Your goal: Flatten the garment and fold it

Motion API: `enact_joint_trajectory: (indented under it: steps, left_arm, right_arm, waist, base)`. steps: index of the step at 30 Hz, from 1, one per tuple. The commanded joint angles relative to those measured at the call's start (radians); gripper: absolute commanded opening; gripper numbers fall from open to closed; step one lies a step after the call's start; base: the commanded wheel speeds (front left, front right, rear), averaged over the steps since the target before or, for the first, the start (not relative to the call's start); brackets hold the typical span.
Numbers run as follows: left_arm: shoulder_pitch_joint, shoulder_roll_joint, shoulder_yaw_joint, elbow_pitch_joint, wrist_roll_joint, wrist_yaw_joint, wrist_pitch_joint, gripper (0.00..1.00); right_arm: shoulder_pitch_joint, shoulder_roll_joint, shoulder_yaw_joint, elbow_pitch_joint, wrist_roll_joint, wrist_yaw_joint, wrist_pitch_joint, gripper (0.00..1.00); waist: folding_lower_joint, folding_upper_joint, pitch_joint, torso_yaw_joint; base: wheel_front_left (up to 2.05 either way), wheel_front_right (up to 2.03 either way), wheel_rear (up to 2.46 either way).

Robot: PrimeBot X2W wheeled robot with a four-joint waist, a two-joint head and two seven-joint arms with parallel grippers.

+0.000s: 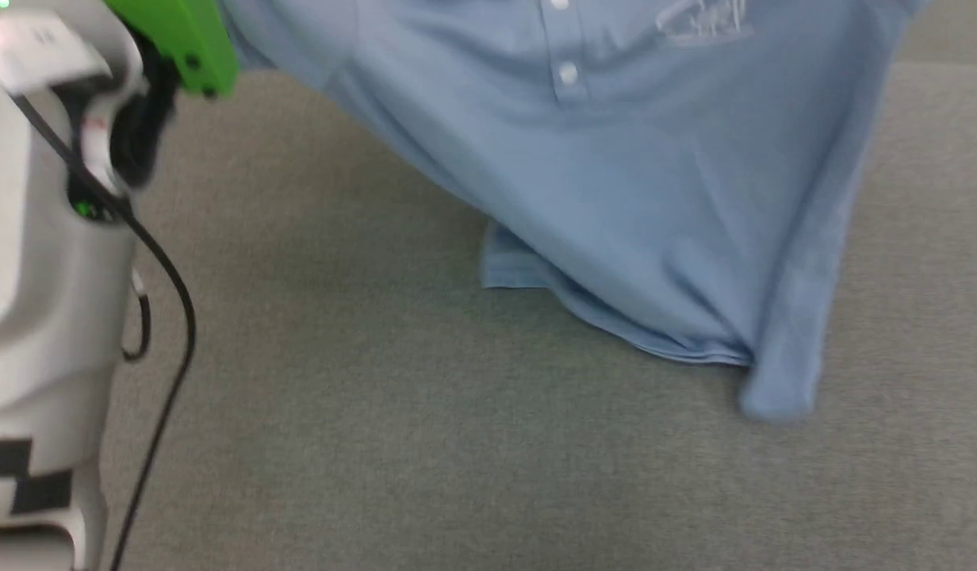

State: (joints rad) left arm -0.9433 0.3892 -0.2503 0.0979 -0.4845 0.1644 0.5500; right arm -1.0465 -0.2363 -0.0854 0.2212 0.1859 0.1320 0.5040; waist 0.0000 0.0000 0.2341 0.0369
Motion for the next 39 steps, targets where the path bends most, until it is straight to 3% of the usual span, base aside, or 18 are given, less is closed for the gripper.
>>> enact_joint_trajectory:
  steps: [1,13,27,33,39]
  left_arm:
    - [-0.048,0.01,0.001,0.011,0.011,0.0,0.002,0.0]
    - [-0.277,0.037,0.007,0.115,0.03,-0.01,0.046,0.0]
    - [-0.373,0.036,-0.011,0.165,0.023,-0.012,0.103,0.0]
    - [-0.43,0.032,-0.039,0.206,0.075,-0.003,0.047,0.0]
    - [-0.586,-0.022,-0.038,0.289,0.135,0.054,-0.108,0.0]
  right_arm:
    - [-0.04,0.003,0.011,0.019,0.0,-0.001,-0.014,0.0]
    - [-0.223,0.013,0.053,0.153,-0.025,-0.001,-0.071,0.0]
    - [-0.32,0.01,0.1,0.243,-0.001,-0.001,-0.039,0.0]
    - [-0.369,-0.001,0.11,0.282,-0.02,-0.001,-0.06,0.0]
    - [-0.502,0.004,0.133,0.352,-0.084,-0.001,-0.133,0.0]
  waist:
    - [0.0,0.0,-0.077,-0.064]
    - [0.0,0.0,-0.13,-0.102]
    - [0.0,0.0,-0.105,-0.135]
    - [0.0,0.0,-0.026,-0.141]
    - [0.0,0.0,0.123,-0.129]
  base:
    - [0.0,0.0,0.0]
    - [0.0,0.0,0.0]
    - [0.0,0.0,0.0]
    - [0.0,0.0,0.0]
    - [0.0,0.0,0.0]
